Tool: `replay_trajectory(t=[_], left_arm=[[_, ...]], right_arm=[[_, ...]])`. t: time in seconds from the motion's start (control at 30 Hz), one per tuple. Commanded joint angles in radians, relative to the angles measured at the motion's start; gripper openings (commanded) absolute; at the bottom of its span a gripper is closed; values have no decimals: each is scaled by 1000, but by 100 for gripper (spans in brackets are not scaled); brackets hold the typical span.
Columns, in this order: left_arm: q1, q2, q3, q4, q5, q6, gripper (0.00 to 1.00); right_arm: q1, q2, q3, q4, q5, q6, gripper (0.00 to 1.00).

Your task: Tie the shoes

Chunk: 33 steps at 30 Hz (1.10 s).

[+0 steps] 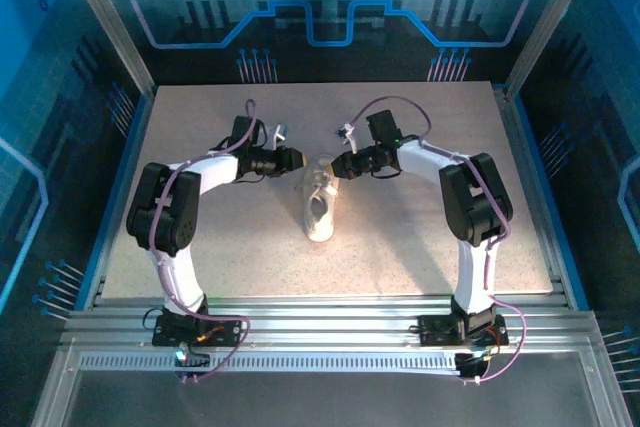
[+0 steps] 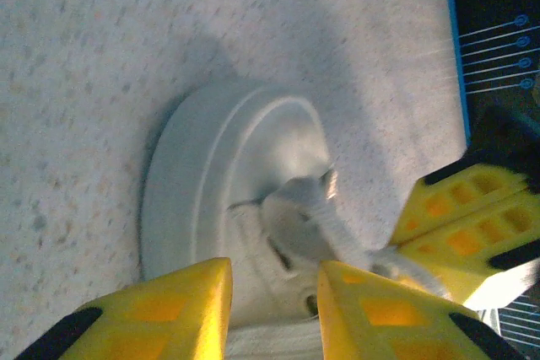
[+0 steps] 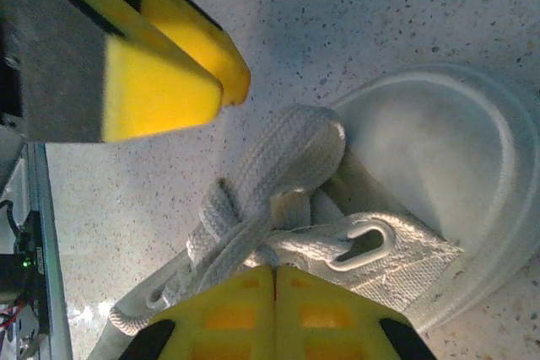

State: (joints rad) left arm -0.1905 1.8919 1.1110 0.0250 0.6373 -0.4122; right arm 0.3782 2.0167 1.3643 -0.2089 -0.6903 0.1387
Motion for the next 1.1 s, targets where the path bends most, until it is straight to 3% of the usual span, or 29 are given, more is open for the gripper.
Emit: replay_trajectory(t=[0.0, 0.2, 0.57, 1.07], left_arm=[[6, 0, -57, 62, 30, -37, 34], [17, -26, -41, 92, 17, -82, 42], [-27, 43, 45, 208, 10, -274, 44], [-81, 167, 146, 116, 7, -254, 46]], right_arm=[[-6, 34, 50, -66, -38, -53, 0], [-6, 40, 68, -101, -39, -101, 0], [2, 39, 98, -163, -2, -214, 0], [4, 46, 110, -176, 1, -240, 0]])
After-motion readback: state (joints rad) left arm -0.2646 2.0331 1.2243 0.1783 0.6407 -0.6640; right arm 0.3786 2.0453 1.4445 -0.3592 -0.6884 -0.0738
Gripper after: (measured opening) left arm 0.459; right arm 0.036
